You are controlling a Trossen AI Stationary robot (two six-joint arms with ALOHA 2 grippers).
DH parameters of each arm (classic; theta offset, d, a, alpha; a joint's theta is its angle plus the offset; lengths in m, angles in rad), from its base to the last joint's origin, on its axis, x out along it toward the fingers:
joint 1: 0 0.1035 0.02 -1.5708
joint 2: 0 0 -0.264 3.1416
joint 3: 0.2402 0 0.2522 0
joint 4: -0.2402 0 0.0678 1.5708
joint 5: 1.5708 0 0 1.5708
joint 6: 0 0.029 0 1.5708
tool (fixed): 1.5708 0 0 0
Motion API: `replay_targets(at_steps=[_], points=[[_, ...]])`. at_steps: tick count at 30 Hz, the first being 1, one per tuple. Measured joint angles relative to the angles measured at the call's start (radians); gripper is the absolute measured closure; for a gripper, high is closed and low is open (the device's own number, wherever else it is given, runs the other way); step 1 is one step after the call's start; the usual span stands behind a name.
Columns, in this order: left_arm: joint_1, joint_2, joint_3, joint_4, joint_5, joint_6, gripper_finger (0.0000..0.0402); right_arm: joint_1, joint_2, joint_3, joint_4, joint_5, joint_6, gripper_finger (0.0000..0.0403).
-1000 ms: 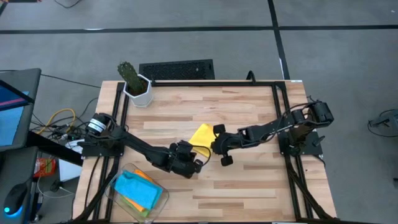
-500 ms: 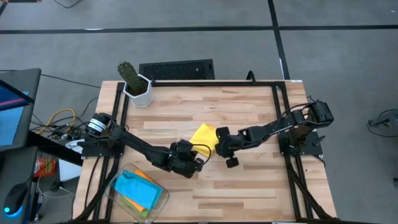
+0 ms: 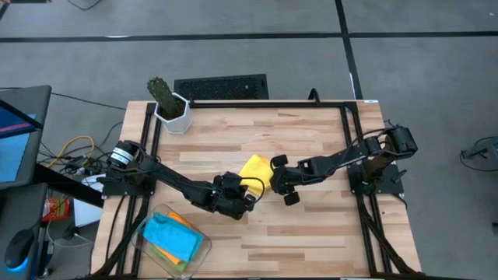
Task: Fold microfiber towels
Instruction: Fold the yellow microfiber towel
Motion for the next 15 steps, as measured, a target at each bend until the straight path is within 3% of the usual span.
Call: replay_targets(at_steps=[11, 15], points=[[0.0, 0.0, 0.0, 0.0, 0.011, 0.016, 0.0401, 0.016, 0.053, 0.004, 0.075, -0.035, -0.054, 0.0237], [0.0, 0.0, -0.002, -0.005, 0.017, 0.019, 0.0401, 0.022, 0.094, 0.002, 0.067, 0.045, -0.054, 0.0239]])
